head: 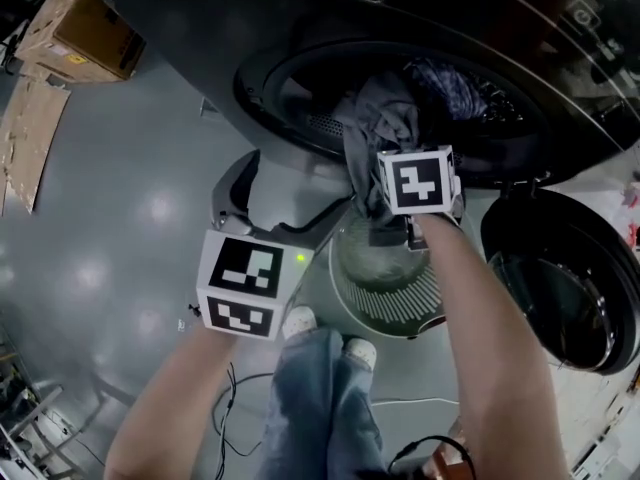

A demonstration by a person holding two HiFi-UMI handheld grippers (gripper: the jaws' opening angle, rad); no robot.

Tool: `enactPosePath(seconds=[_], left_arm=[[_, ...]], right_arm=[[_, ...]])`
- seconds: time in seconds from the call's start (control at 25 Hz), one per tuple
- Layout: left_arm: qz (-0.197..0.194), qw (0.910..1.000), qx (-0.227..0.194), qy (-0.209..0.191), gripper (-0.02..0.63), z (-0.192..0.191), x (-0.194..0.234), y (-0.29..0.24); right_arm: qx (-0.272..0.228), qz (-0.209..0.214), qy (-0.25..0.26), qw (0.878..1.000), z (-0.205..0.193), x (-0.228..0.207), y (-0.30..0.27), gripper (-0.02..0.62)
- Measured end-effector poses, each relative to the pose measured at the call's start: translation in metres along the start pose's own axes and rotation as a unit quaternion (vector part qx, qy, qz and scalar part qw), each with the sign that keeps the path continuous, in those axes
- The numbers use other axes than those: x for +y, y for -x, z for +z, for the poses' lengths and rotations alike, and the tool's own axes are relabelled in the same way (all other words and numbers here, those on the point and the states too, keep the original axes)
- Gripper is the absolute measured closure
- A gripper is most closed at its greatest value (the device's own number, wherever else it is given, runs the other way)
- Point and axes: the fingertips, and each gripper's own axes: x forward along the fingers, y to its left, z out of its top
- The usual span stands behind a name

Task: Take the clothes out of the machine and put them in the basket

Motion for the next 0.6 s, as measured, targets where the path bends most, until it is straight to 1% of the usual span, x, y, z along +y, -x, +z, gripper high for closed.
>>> enactPosePath(seconds=[0.16, 0.32, 0.6], left_arm=[[0.014, 0.9998, -0.003, 0.013, 0.077, 0.006, -0.006, 0.008], [0.022, 0.9996, -0.002, 0.019, 0.078, 0.011, -0.014, 0.018], [0.031, 0.999, 0.002, 0.032, 0.081, 0.02, -0.037, 0.035]], right_arm=[[-0.046, -0.008, 0.031, 0.998, 0.009, -0.005, 0.032, 0.472], [-0.052, 0.003, 0.043, 0.998, 0.007, -0.003, 0.06, 0.472], [-0.059, 0.021, 0.042, 0.997, -0.001, -0.006, 0.11, 0.472]])
